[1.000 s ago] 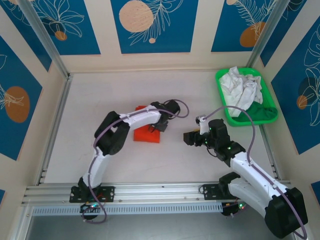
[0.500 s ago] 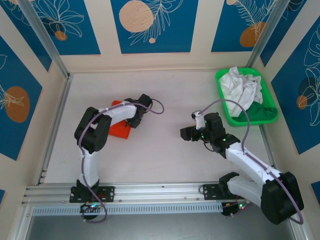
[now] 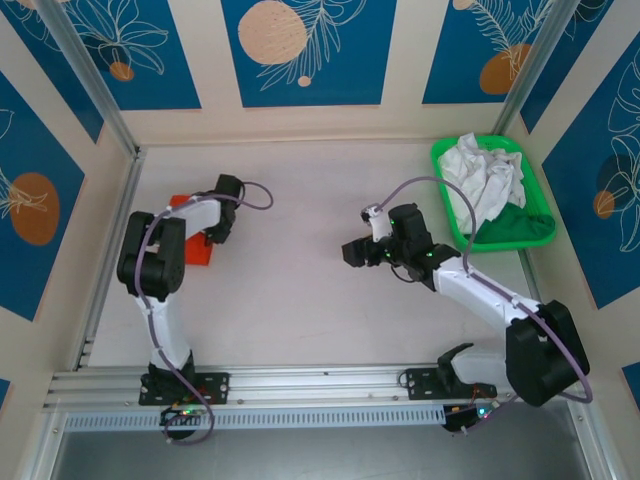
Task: Fold and stack the t-shirts
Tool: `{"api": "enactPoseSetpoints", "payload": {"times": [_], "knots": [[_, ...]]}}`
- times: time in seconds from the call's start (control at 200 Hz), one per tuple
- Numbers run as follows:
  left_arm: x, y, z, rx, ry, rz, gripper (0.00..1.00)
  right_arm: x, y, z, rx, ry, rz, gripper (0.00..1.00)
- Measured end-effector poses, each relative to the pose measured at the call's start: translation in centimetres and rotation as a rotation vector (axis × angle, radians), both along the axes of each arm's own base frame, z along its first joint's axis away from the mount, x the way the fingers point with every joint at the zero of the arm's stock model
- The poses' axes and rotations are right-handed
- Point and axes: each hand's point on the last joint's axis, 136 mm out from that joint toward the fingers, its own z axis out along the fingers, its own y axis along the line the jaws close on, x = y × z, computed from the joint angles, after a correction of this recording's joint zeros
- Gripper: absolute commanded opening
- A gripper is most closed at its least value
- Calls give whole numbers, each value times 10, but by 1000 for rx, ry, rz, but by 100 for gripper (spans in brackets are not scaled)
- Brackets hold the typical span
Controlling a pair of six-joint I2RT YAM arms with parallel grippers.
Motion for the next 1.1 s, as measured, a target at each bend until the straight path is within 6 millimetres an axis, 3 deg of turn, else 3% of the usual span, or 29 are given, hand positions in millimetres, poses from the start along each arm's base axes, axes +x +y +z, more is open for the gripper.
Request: {"api": "enactPoseSetpoints", "payload": {"times": [0.265, 0.515, 0.58, 0.69, 0.85, 0.995, 1.1], "knots": [[-1, 66, 0, -34, -38, 151, 48, 16, 37, -9, -15, 40, 69, 69], [-4, 101, 3, -37, -67, 239, 51, 17, 76, -11, -24, 36, 144, 70], [-5, 105, 4, -39, -73, 254, 55, 16, 82, -14, -28, 39, 155, 71], [-4, 106, 5, -49, -98, 285, 73, 14, 85, -20, -39, 45, 160, 71], [1, 88, 27, -87, -200, 283, 100, 20, 84, -18, -44, 22, 138, 71], [8, 37, 57, -143, -320, 185, 100, 29, 79, -17, -45, -3, 101, 72], [9, -7, 74, -244, -408, 79, 100, 34, 62, -20, -58, -18, 46, 74]]}}
